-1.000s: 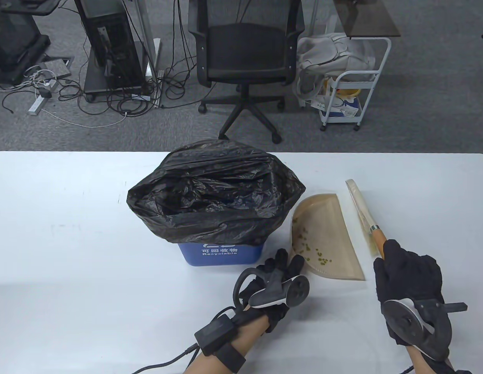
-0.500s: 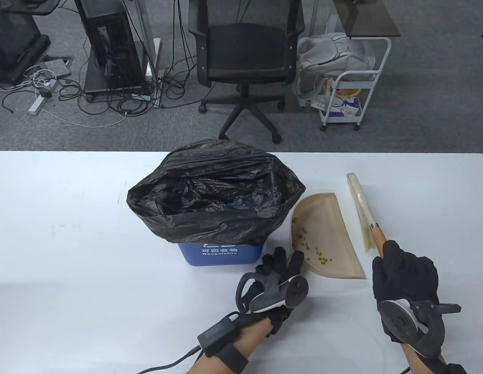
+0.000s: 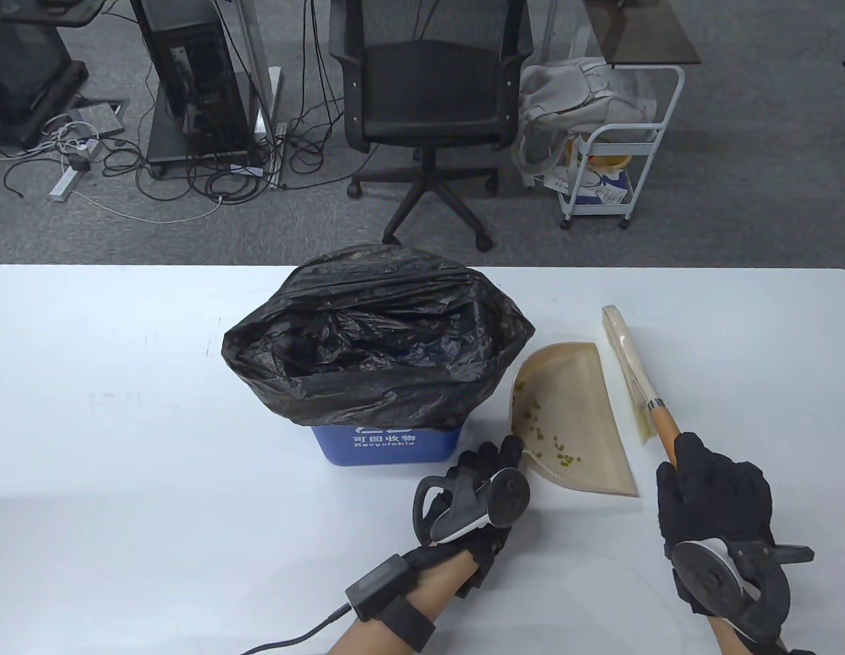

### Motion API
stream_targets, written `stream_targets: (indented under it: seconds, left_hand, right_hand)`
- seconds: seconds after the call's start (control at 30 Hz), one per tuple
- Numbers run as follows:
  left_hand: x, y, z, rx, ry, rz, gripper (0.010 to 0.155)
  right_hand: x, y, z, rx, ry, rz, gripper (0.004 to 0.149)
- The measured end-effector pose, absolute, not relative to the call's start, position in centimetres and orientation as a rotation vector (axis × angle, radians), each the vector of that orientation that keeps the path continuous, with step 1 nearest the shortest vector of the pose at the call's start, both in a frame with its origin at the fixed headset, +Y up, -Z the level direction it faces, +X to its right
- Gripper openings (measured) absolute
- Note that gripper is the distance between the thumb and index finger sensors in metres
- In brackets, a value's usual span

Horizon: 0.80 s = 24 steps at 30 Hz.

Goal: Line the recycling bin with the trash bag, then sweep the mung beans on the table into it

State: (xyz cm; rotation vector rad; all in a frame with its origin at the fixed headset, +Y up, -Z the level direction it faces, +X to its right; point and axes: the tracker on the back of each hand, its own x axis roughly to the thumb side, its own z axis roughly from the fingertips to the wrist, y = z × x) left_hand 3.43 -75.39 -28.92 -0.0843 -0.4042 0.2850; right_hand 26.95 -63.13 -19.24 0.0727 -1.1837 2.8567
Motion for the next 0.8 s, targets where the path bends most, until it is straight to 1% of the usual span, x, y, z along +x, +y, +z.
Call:
stream_targets:
  seconds: [0.23,0.53,0.8]
  left_hand:
    - [2.5,-75.3,-29.4,-0.124,-0.368,0.423,0.069]
    - [2.0,-75.0,-29.2,-0.115,-0.369,0.514,0.068]
    - [1.5,-74.2,-28.8,-0.083,-0.368,0.575,0.068]
  right_hand:
    - [26.8,-63.3,-19.3,0.071,-1.174,2.859,0.052]
    - [27.0,-63.3,-19.3,0.053,-1.154,2.849,0.052]
    - [28.1,-63.0,-19.2,0.017,-1.136,2.81,0.052]
